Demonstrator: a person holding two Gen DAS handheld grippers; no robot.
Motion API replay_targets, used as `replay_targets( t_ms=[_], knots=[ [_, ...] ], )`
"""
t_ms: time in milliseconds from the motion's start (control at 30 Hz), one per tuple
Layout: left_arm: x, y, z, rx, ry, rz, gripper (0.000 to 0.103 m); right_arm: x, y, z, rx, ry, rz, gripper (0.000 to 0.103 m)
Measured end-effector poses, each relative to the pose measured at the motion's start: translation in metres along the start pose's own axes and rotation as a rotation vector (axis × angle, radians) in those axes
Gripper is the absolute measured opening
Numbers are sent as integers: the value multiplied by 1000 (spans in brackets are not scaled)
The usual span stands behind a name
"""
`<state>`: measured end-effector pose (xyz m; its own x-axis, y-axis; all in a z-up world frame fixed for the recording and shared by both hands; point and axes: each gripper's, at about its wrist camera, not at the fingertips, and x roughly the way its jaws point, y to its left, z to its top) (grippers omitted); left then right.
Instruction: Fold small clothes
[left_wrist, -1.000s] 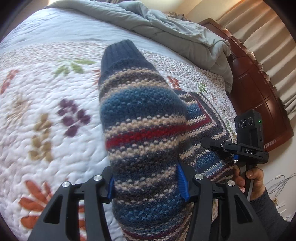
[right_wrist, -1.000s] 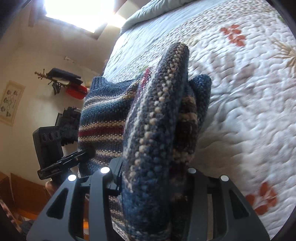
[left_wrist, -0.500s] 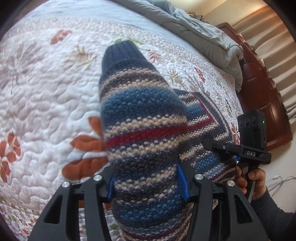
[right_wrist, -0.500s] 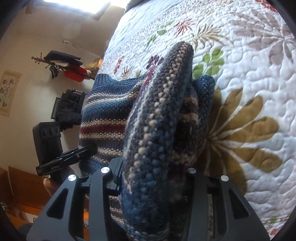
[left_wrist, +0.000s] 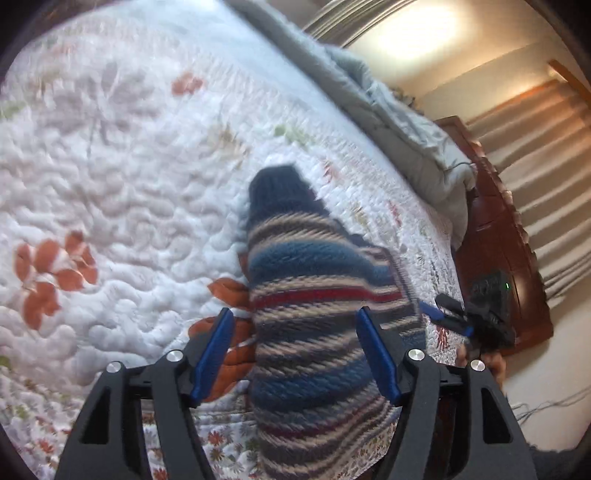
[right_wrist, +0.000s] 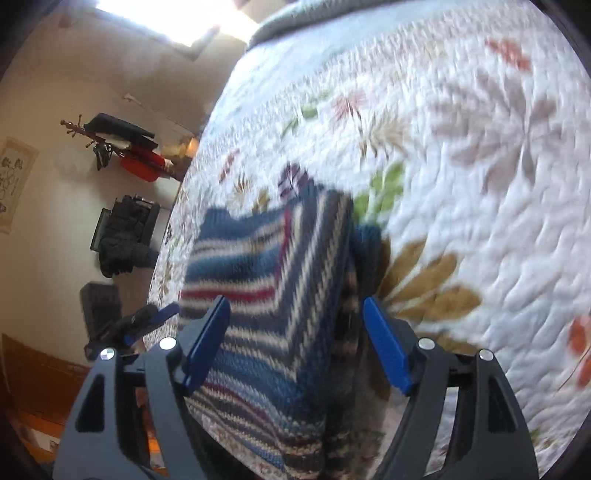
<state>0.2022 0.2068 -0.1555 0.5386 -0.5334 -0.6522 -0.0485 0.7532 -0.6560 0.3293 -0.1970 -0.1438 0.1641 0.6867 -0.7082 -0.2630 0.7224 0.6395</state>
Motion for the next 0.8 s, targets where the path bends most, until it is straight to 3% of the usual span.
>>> replay_targets(
  t_ms=[100, 200, 233, 267, 300, 433, 567, 700, 800],
  knots=[
    [-14, -40, -15, 106, -44, -73, 71, 18, 8, 28, -13, 15, -3, 65],
    [-3, -76, -29, 175, -49, -128, 71, 56, 6, 50, 15, 66, -47, 64],
    [-5, -70, -33, 167, -44, -141, 71, 63, 2, 52, 22, 81, -77, 56],
    [0, -67, -38, 154, -30, -144, 71, 69, 2, 53, 21, 86, -91, 42],
    [9, -64, -43, 144, -11, -135, 71, 71, 4, 56, -6, 78, -109, 5],
    [27, -51, -59, 86, 17, -143, 71, 58, -10, 53, -22, 6, -117, 5],
    [31, -34, -66, 43, 14, -190, 66, 77, -38, 40, -21, 51, -192, 4],
    [32, -28, -68, 10, 5, -209, 67, 43, -24, 31, -38, -46, -112, 23],
    [27, -29, -69, -5, -6, -222, 70, 7, 4, 5, -85, -78, -33, 24]
  ],
)
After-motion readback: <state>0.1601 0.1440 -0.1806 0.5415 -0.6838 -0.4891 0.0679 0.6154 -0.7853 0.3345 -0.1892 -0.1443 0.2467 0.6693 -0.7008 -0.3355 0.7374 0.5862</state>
